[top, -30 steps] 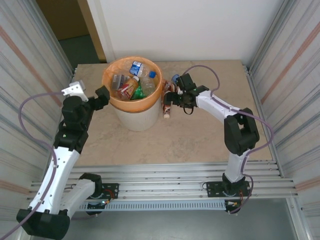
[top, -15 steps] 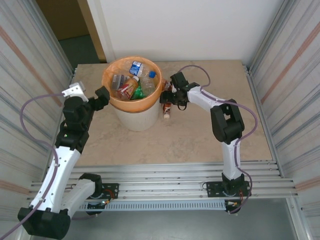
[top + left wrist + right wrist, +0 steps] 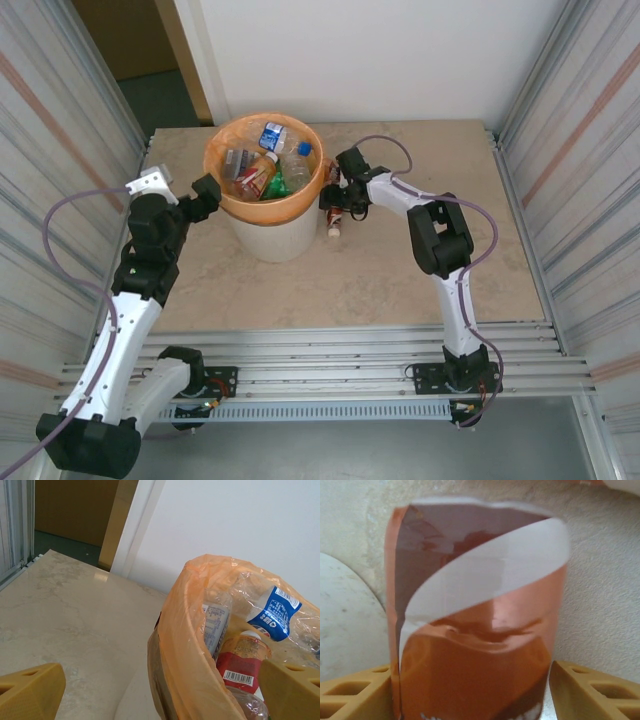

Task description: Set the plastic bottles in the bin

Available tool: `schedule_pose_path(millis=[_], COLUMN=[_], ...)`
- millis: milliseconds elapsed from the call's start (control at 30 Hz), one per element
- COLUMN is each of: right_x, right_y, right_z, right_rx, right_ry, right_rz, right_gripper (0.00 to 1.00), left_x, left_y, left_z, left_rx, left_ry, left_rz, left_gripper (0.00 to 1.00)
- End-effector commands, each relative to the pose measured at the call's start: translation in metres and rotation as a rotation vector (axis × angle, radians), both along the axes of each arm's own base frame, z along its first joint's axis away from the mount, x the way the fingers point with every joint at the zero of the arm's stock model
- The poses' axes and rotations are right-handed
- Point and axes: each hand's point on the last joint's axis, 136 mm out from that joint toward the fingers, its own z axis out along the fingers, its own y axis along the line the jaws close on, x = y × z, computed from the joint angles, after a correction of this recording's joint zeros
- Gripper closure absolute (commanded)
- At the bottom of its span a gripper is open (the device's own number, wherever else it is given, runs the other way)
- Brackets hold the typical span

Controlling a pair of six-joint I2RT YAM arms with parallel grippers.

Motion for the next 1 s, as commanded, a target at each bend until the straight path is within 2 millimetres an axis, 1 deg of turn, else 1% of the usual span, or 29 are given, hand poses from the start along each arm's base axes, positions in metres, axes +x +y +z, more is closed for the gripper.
schedule_pose_path(millis=[0,233,300,433,567,733,967], right_x=[0.002,-0.007,-0.01,-0.017,-0.026,-0.037,-0.054], right_y=[-0.008,-0.014,-0.017,-0.022,-0.029,-0.04,-0.061], right_z=[-0.009,-0.009,-0.006,0.007,0.03,0.069,0.138], right_rx=[-0.034,-0.054,-0.058,-0.055,-0.047,-0.041,-0.035], right_ry=[0.015,0.024,0.019,-0.004,-0.044,-0.119,-0.253], right_rz=[0.002,0.001,-0.002,-0.012,-0.027,-0.053,-0.118], right_gripper=[0.32,0.46,0.49,0.54,0.56,0.58,0.58], left_x=[0.002,0.004,0.004,0.003,0.002,0.003,0.003], left_y=[0.001,0.0,-0.001,-0.001,-0.003,-0.005,-0.006], left_z=[0.005,0.002,0.002,0.003,0.006,0.009,0.008], left_rx=[-0.019,-0.024,-0.025,-0.023,-0.026,-0.033,-0.037], left_ry=[-0.024,-0.015,-0.016,-0.017,-0.024,-0.031,-0.03], left_rz=[0.002,-0.005,-0.007,-0.008,-0.019,-0.033,-0.039], left_gripper=[0.01,0.01,0.01,0.01,0.01,0.01,0.01])
